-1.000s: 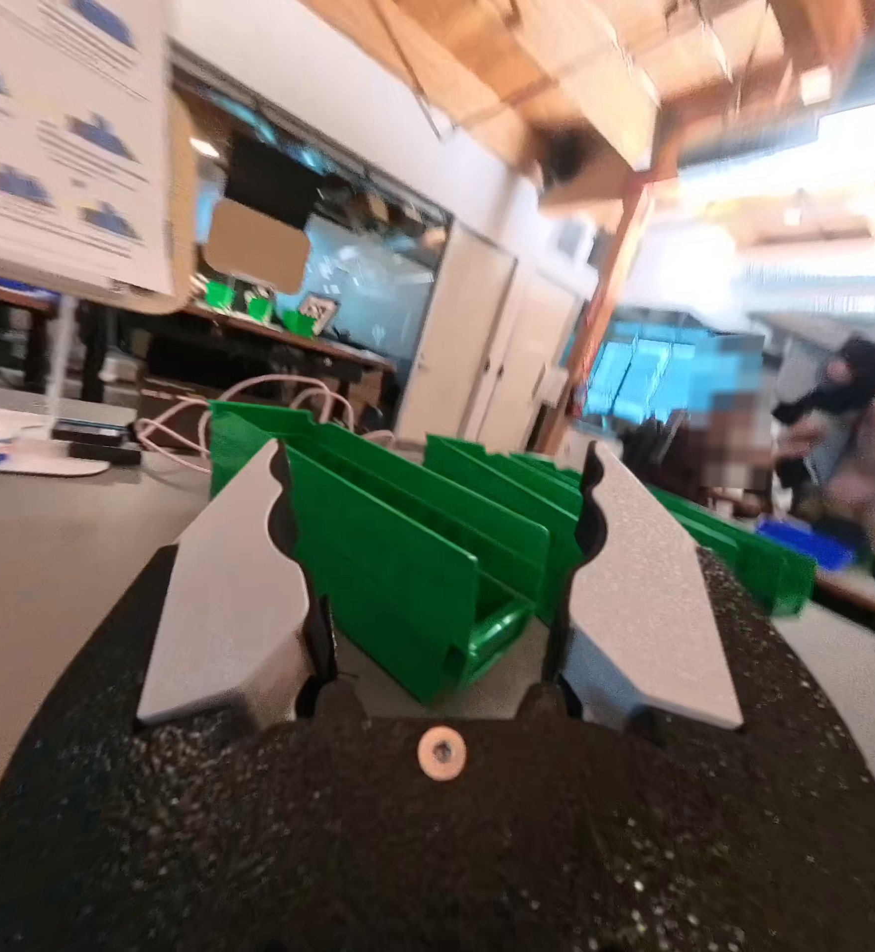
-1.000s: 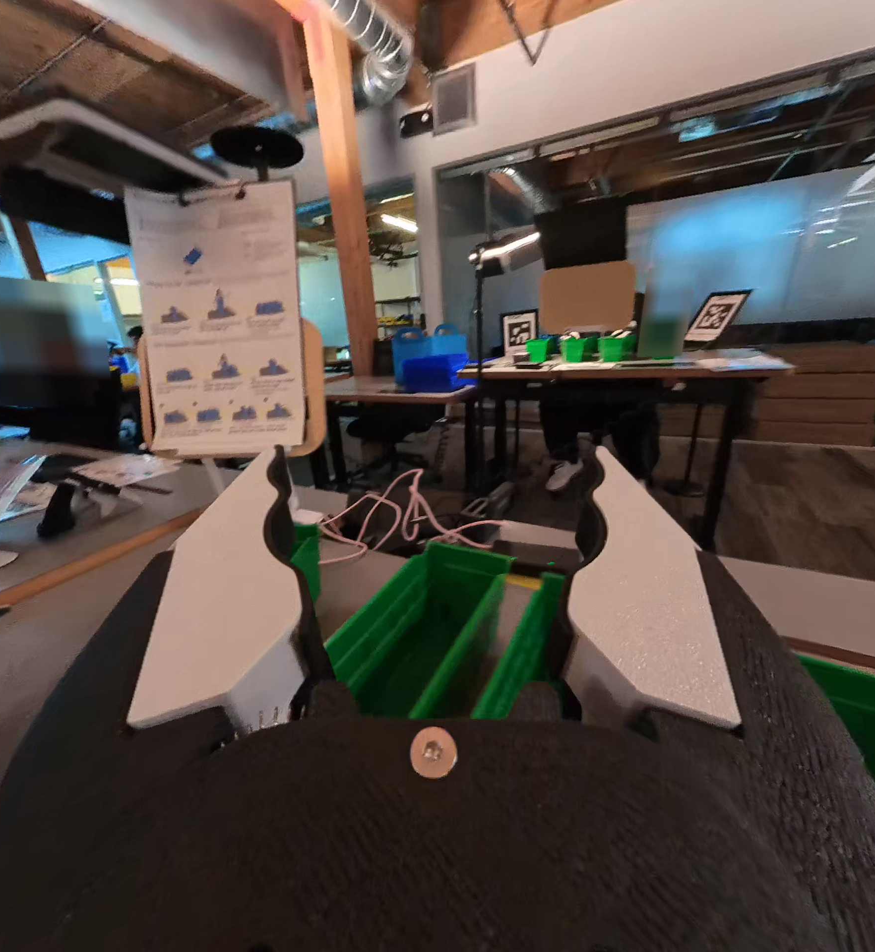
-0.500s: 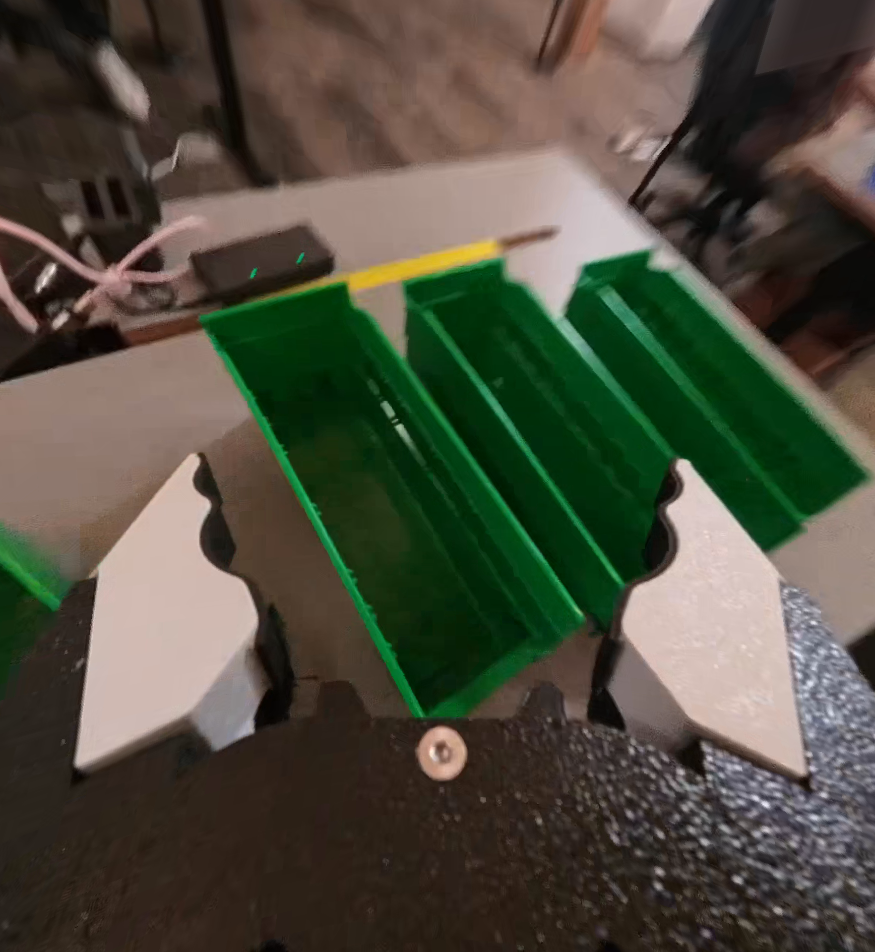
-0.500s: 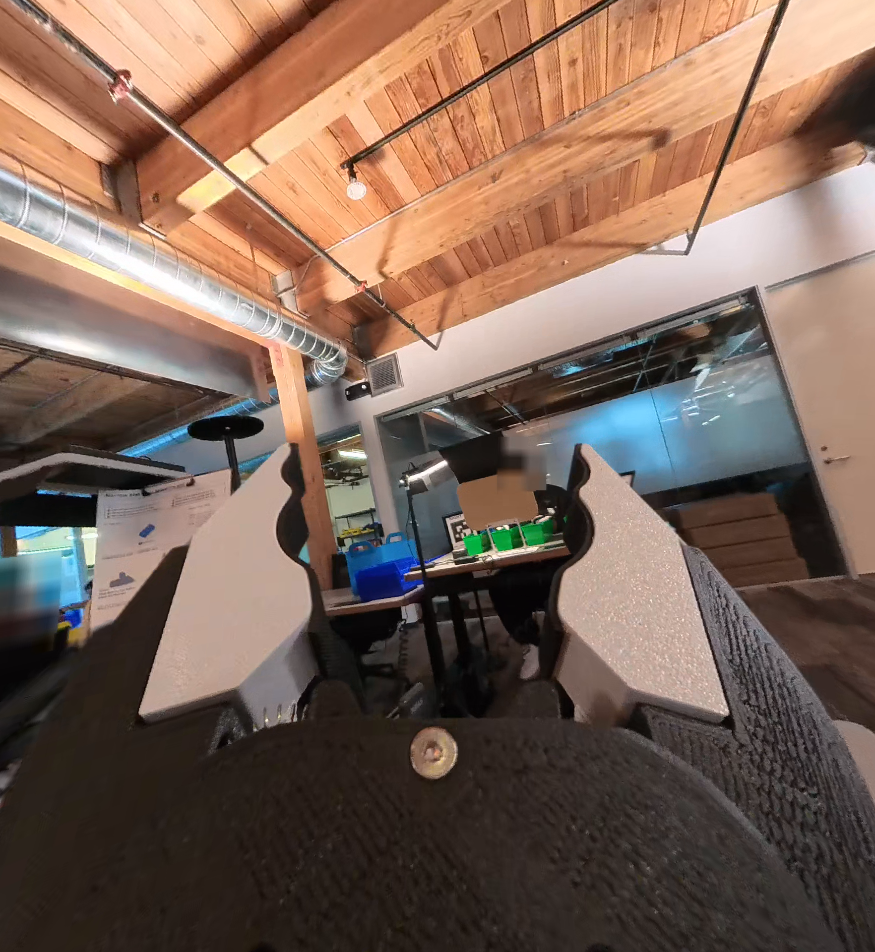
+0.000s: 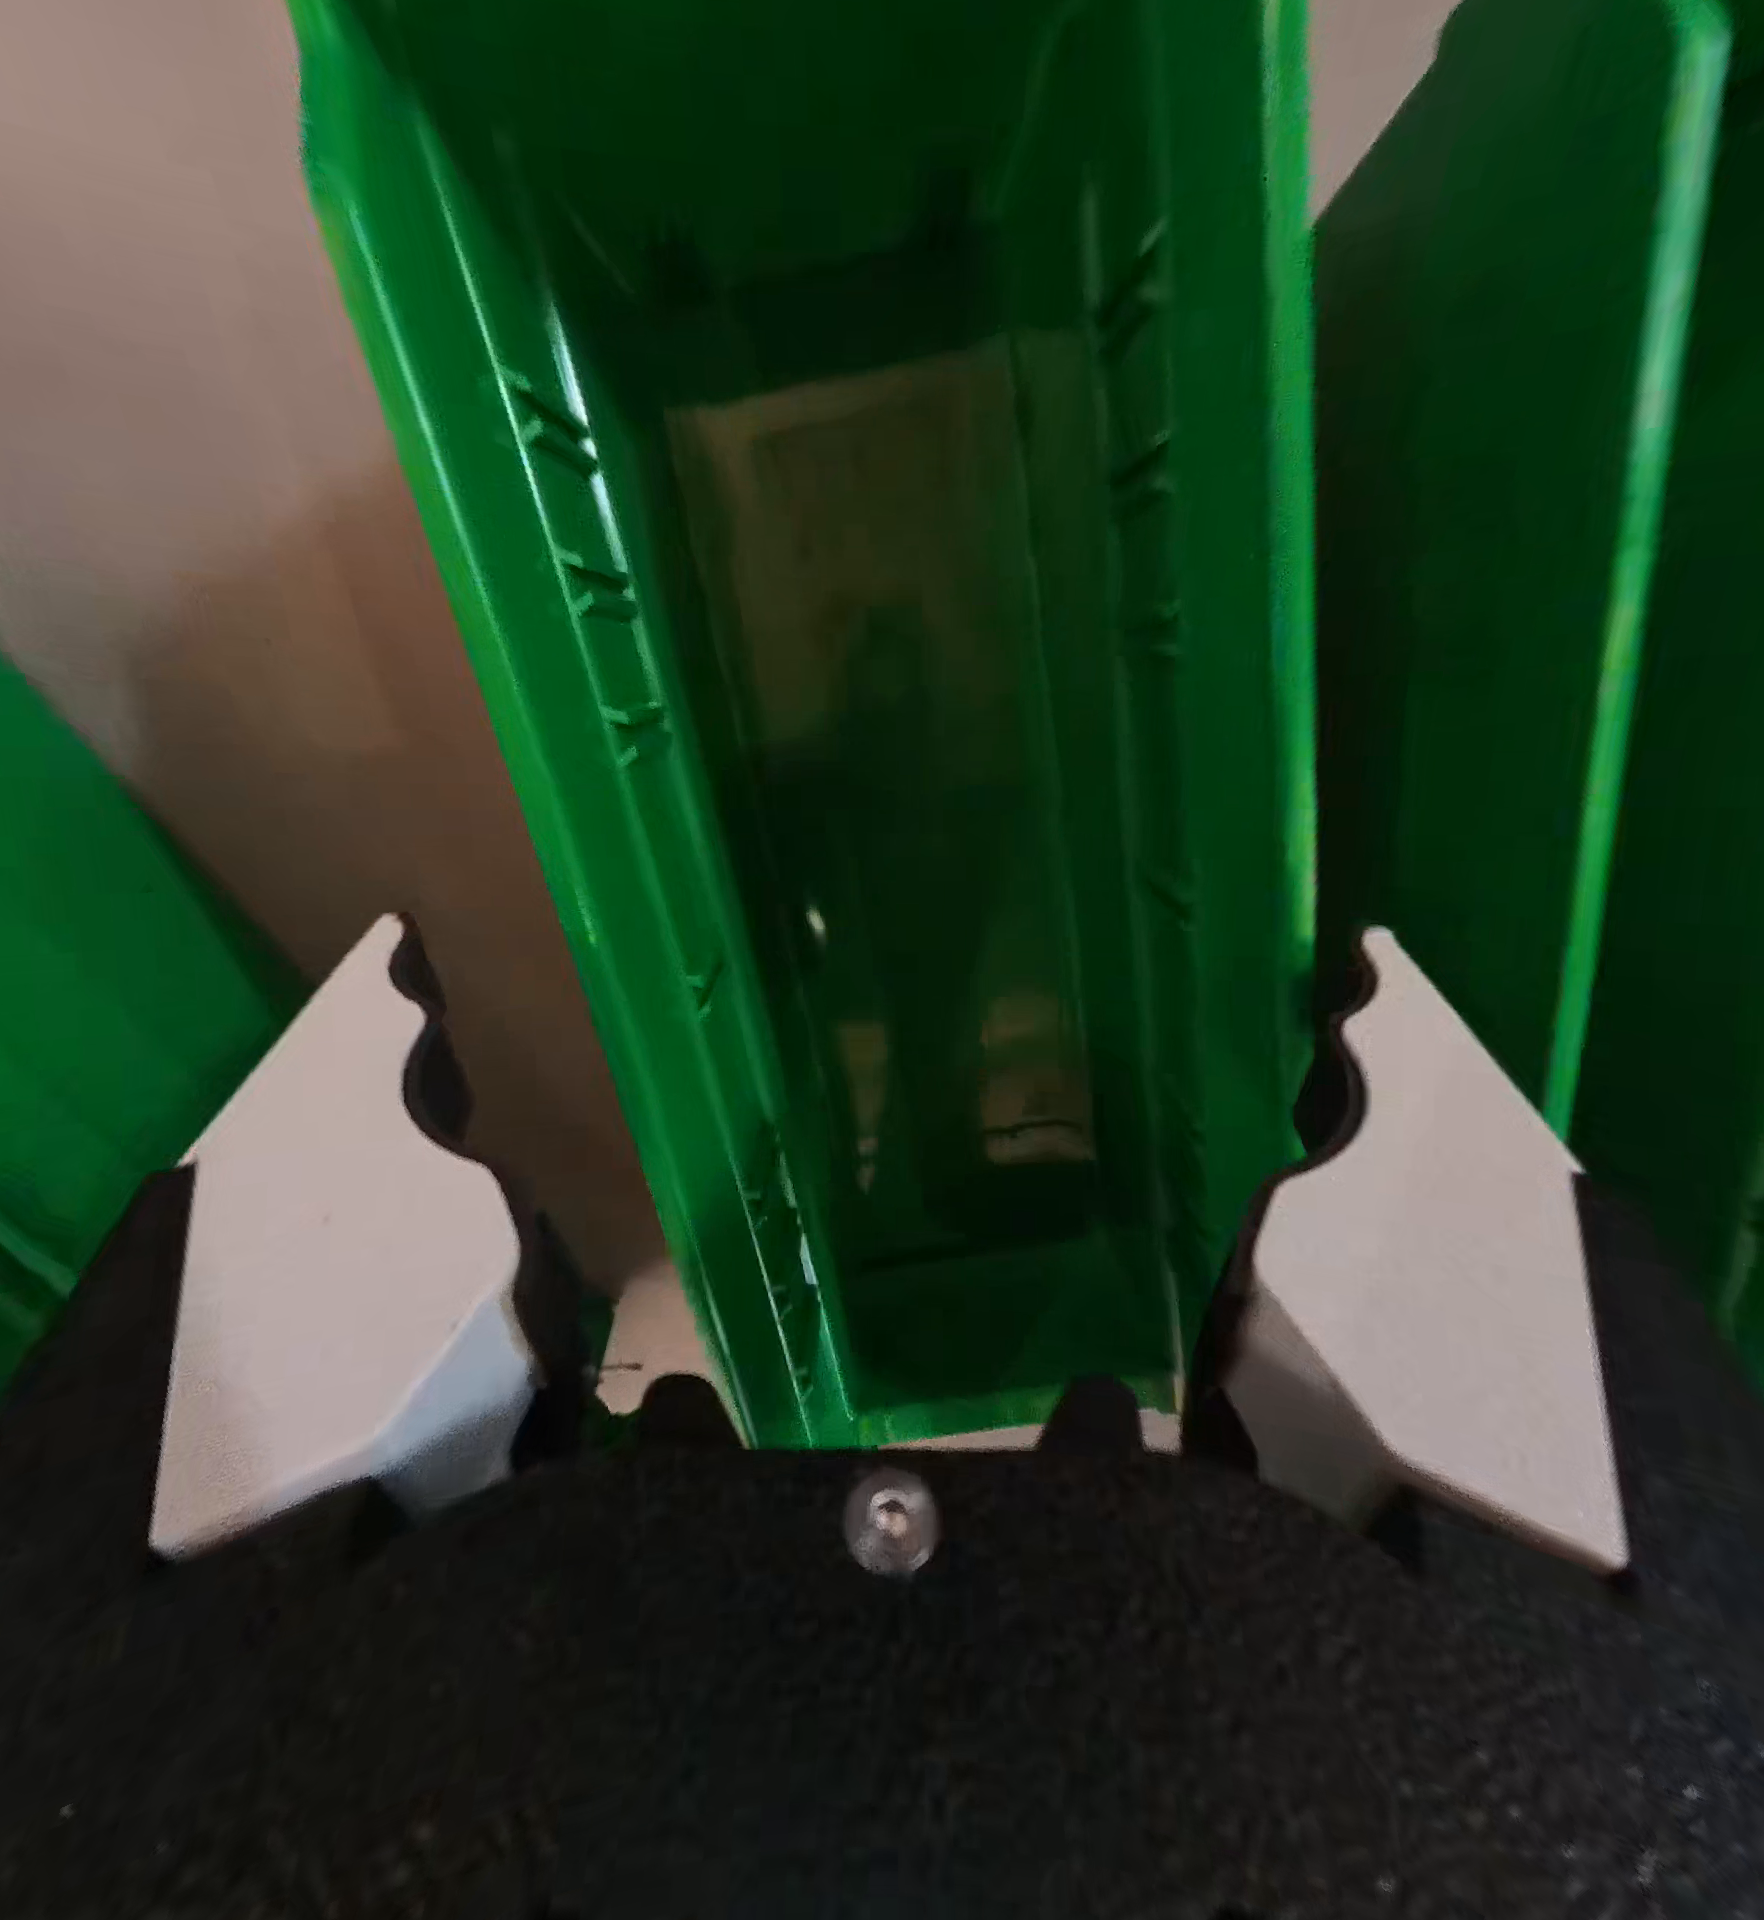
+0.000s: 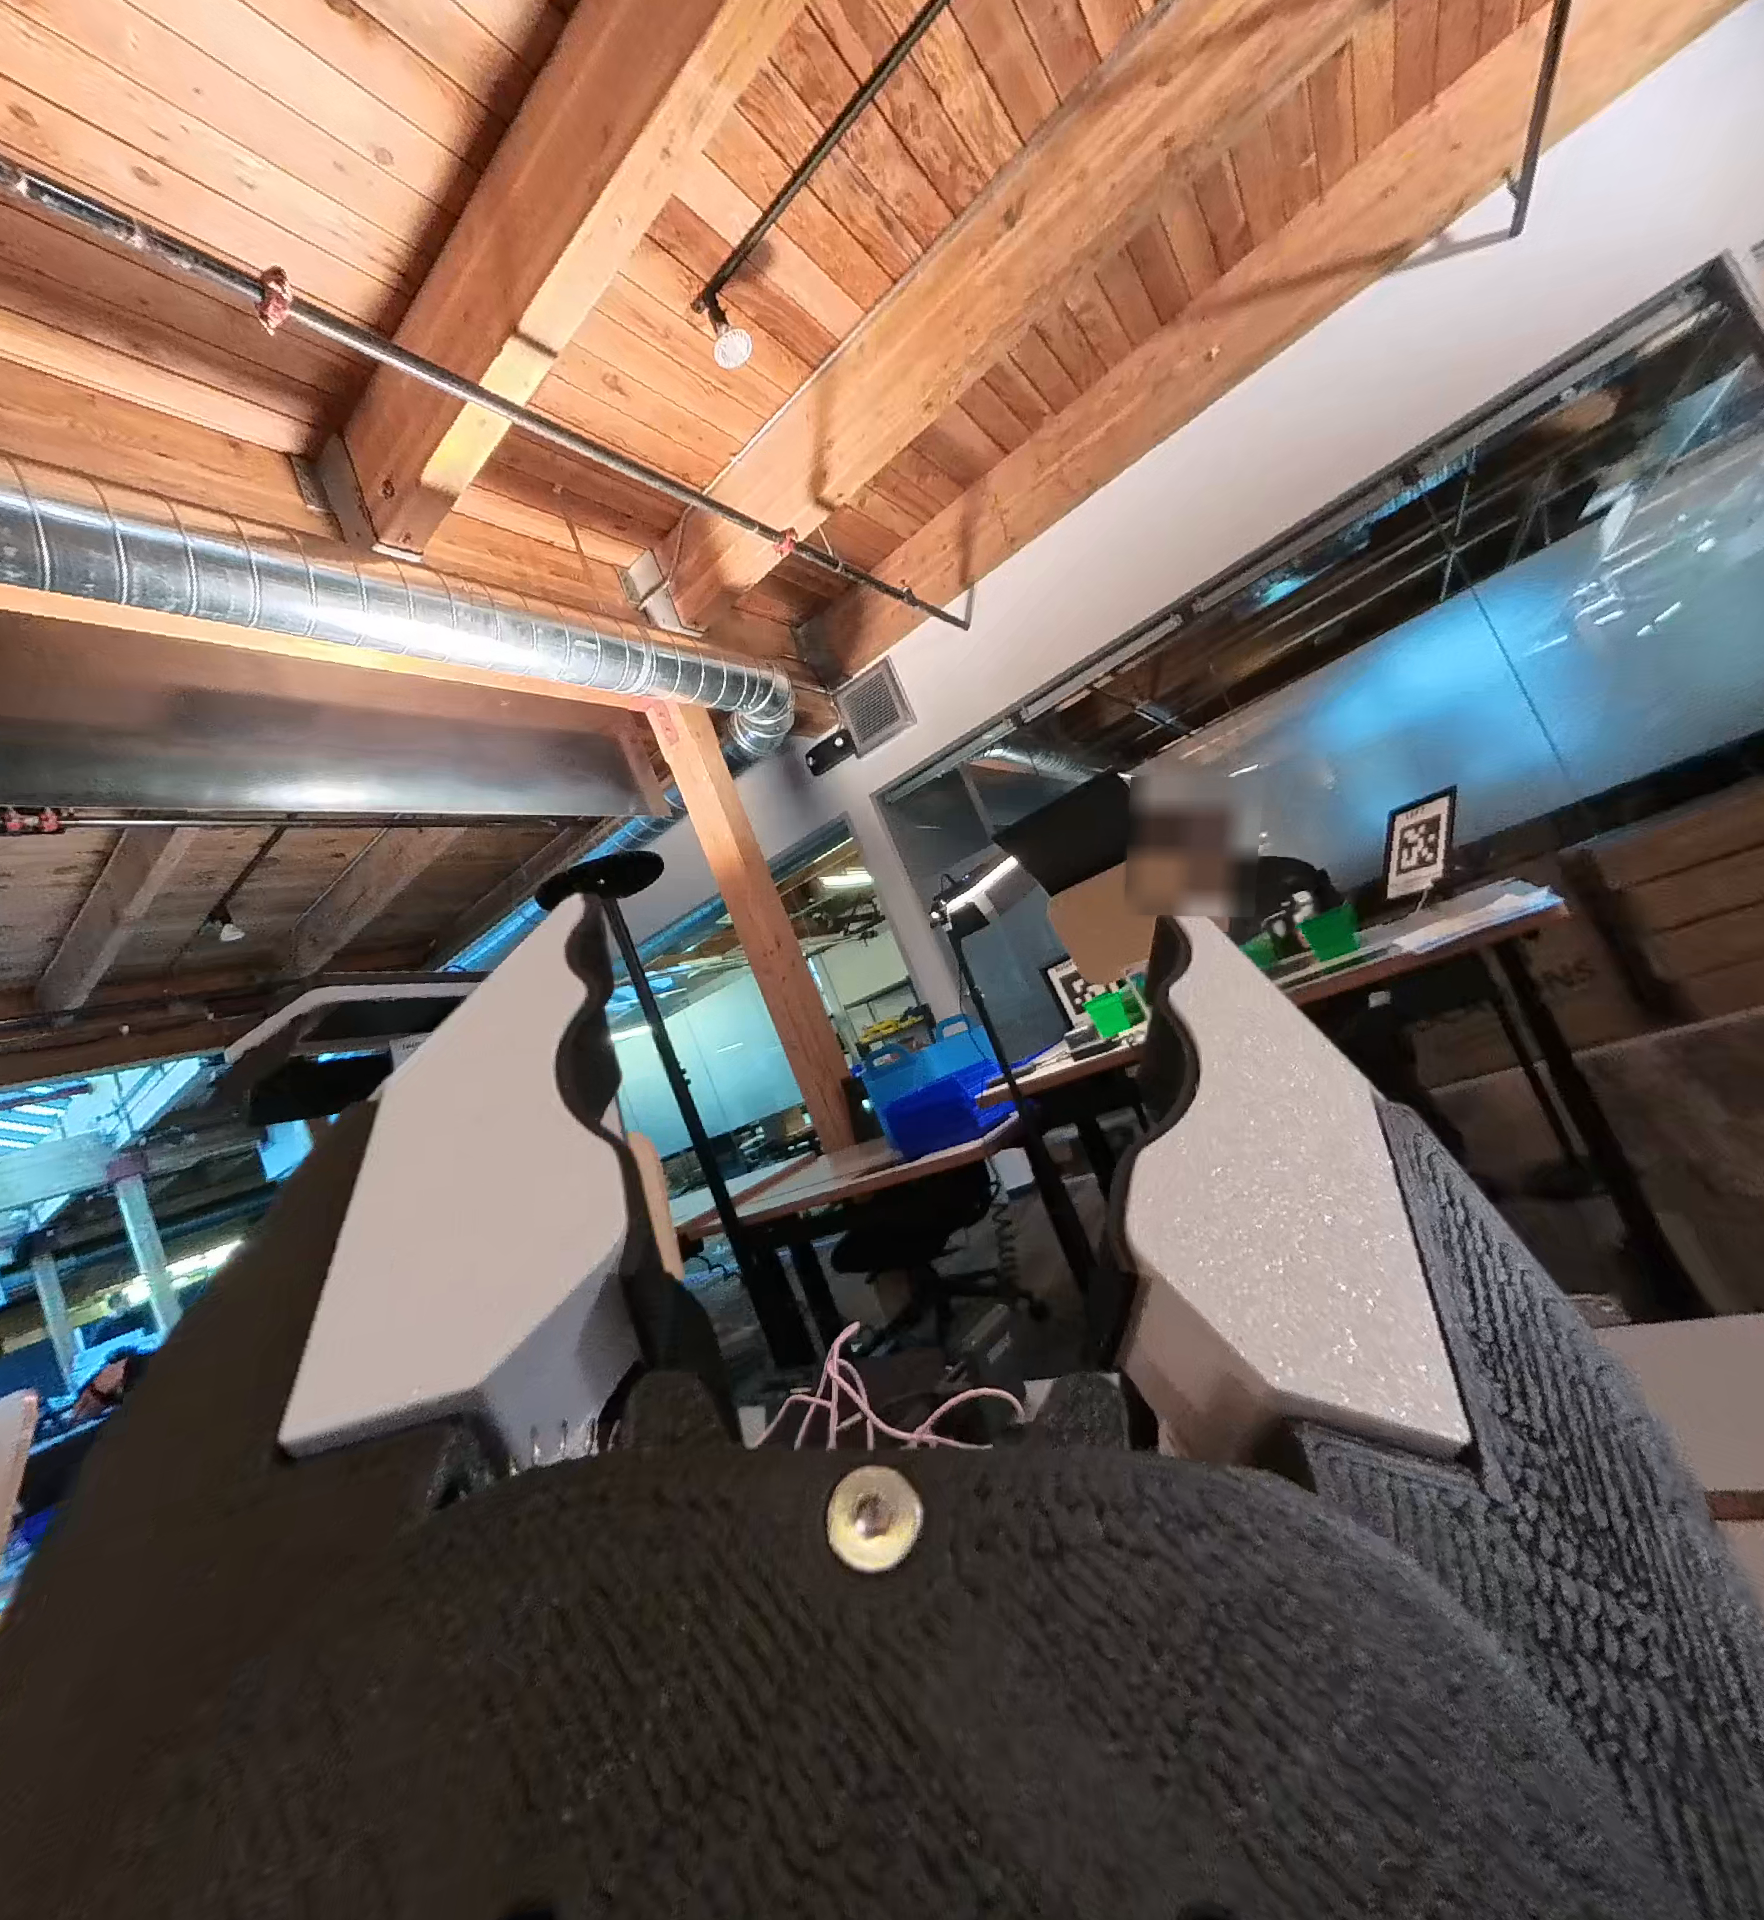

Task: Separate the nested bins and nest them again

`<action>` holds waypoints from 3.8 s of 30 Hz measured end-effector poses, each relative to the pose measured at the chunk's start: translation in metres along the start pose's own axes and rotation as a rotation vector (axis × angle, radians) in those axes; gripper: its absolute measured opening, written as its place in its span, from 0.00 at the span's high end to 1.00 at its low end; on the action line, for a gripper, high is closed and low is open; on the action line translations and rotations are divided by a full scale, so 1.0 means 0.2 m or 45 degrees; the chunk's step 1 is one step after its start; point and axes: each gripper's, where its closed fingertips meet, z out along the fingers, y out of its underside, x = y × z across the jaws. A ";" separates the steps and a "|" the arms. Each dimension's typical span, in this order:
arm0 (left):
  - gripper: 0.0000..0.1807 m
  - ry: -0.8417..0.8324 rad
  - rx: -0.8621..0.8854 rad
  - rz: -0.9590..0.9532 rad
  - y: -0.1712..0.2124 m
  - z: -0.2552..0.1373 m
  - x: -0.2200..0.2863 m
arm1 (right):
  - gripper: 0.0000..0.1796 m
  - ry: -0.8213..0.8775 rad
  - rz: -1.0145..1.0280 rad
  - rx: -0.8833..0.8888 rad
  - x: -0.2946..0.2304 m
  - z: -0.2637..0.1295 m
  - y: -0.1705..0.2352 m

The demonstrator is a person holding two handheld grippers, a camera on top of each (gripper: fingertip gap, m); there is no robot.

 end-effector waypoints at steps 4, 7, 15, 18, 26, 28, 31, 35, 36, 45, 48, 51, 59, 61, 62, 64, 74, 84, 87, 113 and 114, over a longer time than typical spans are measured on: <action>0.16 0.120 -0.051 -0.029 0.03 0.07 0.07 | 0.43 -0.026 0.021 -0.017 -0.02 0.01 0.02; 0.30 0.164 -0.020 0.009 0.00 0.05 0.09 | 0.43 -0.038 0.015 -0.044 -0.03 0.02 0.04; 0.41 0.236 0.155 0.026 -0.09 -0.25 -0.01 | 0.49 0.048 -0.046 -0.125 0.01 0.06 0.11; 0.40 0.283 0.213 -0.068 -0.12 -0.50 -0.13 | 0.45 0.084 -0.015 -0.121 0.03 0.06 0.12; 0.39 0.115 0.237 -0.501 0.09 -0.75 -0.80 | 0.45 0.066 -0.016 -0.093 0.01 0.05 0.09; 0.39 0.163 0.230 -0.553 0.14 -0.74 -0.85 | 0.45 0.065 -0.012 -0.102 0.01 0.05 0.10; 0.39 0.222 0.170 -0.588 0.21 -0.68 -0.87 | 0.45 0.069 0.001 -0.119 0.03 0.06 0.12; 0.39 0.274 0.178 -0.603 0.21 -0.60 -0.87 | 0.45 0.074 0.005 -0.117 0.04 0.07 0.12; 0.39 0.280 0.179 -0.603 0.21 -0.58 -0.87 | 0.45 0.074 0.005 -0.117 0.04 0.07 0.12; 0.39 0.142 0.167 -0.567 0.20 -0.45 -0.92 | 0.47 0.055 0.016 -0.108 0.05 0.08 0.13; 0.38 0.152 0.206 -0.581 0.17 -0.41 -0.92 | 0.47 0.047 0.016 -0.115 0.05 0.08 0.14; 0.37 0.131 0.177 -0.590 0.19 -0.35 -0.94 | 0.47 0.047 0.022 -0.132 0.05 0.09 0.16; 0.12 0.090 0.355 -0.534 0.08 -0.38 -0.95 | 0.46 0.019 0.047 -0.170 0.03 0.11 0.19; 0.12 0.077 0.413 -0.482 0.02 -0.46 -0.90 | 0.46 0.017 0.045 -0.187 0.02 0.11 0.21; 0.12 0.118 0.432 -0.444 -0.02 -0.49 -0.82 | 0.46 0.018 0.044 -0.188 0.02 0.11 0.21; 0.12 0.244 0.446 -0.358 -0.09 -0.53 -0.59 | 0.46 0.027 0.041 -0.188 0.03 0.12 0.22; 0.12 0.481 0.118 0.049 -0.09 -0.22 0.64 | 0.45 0.048 0.072 -0.213 0.08 0.10 0.22; 0.12 0.207 -0.077 0.013 0.01 0.07 0.74 | 0.45 0.015 0.104 -0.228 0.07 0.09 0.21; 0.27 0.346 -0.081 -0.009 0.01 0.06 0.80 | 0.45 0.021 0.114 -0.221 0.09 0.09 0.21; 0.38 0.313 0.081 -0.512 0.24 -0.80 -0.81 | 0.45 0.117 0.068 -0.263 0.17 0.09 0.26; 0.38 0.335 0.077 -0.524 0.25 -0.77 -0.81 | 0.45 0.117 0.065 -0.269 0.17 0.10 0.27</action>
